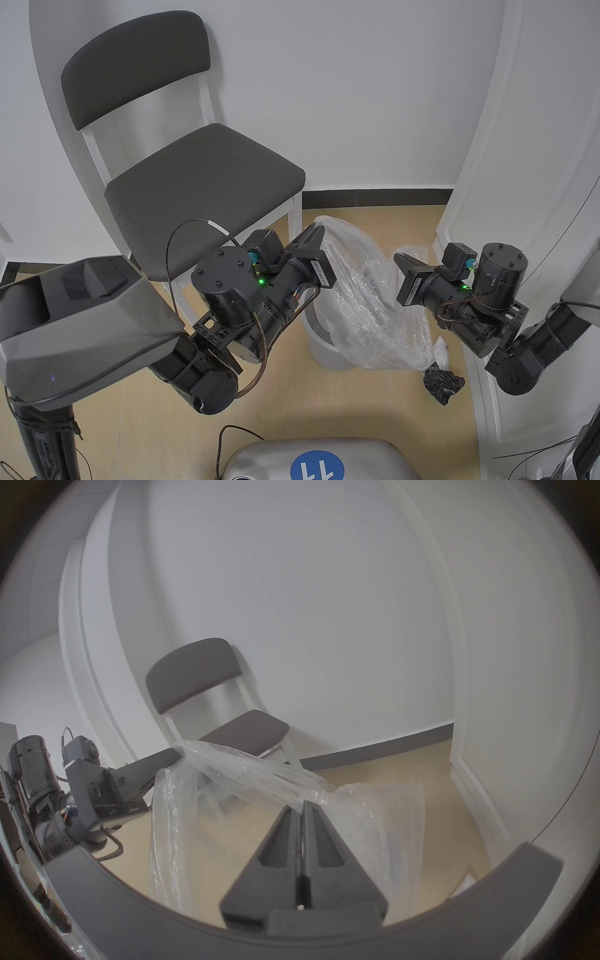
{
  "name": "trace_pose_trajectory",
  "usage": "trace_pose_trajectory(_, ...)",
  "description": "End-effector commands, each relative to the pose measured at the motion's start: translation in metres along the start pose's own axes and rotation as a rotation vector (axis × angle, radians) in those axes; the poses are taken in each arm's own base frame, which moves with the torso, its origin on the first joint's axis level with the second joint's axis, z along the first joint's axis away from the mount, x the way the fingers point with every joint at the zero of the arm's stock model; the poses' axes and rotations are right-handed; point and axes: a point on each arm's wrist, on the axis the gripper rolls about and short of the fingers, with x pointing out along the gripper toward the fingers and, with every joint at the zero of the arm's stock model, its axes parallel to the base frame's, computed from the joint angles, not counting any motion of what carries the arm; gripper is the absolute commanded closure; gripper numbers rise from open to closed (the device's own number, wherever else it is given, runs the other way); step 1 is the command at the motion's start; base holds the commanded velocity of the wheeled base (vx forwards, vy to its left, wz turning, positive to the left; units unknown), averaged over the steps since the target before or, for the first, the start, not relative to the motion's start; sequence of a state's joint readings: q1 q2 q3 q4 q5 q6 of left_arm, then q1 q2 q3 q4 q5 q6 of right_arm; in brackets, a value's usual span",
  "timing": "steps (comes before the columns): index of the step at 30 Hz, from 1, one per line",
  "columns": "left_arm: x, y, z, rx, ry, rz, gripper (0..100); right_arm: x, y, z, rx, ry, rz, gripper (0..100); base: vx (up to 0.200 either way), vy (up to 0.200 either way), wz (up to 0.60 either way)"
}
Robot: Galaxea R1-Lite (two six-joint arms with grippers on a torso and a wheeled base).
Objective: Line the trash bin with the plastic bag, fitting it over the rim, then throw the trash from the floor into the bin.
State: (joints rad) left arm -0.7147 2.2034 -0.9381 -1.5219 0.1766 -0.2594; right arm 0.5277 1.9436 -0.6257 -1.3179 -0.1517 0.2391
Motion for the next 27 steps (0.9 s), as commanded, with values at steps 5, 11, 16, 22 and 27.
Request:
trace_pose_trajectory(5,0.024,0.041,-0.054,-0.028,0.077,0.093,100,0.051,-0.034,-0.052,0.028,0.030,-0.084,100,0.000,0.000,0.00)
trace_pose_trajectory(11,0.041,0.074,-0.085,-0.023,0.068,0.163,100,0.082,-0.052,-0.075,0.084,-0.045,-0.105,100,0.000,0.000,0.00)
trace_pose_trajectory(16,0.058,0.103,-0.105,-0.014,0.033,0.235,100,0.101,-0.056,-0.093,0.138,-0.064,-0.120,100,0.000,0.000,0.00)
trace_pose_trajectory(22,0.064,0.117,-0.106,-0.024,0.000,0.262,100,0.121,-0.058,-0.096,0.213,-0.138,-0.160,100,0.000,0.000,0.00)
trace_pose_trajectory(27,0.064,0.116,-0.108,-0.049,-0.002,0.262,100,0.124,-0.062,-0.099,0.217,-0.144,-0.164,100,0.000,0.000,0.00)
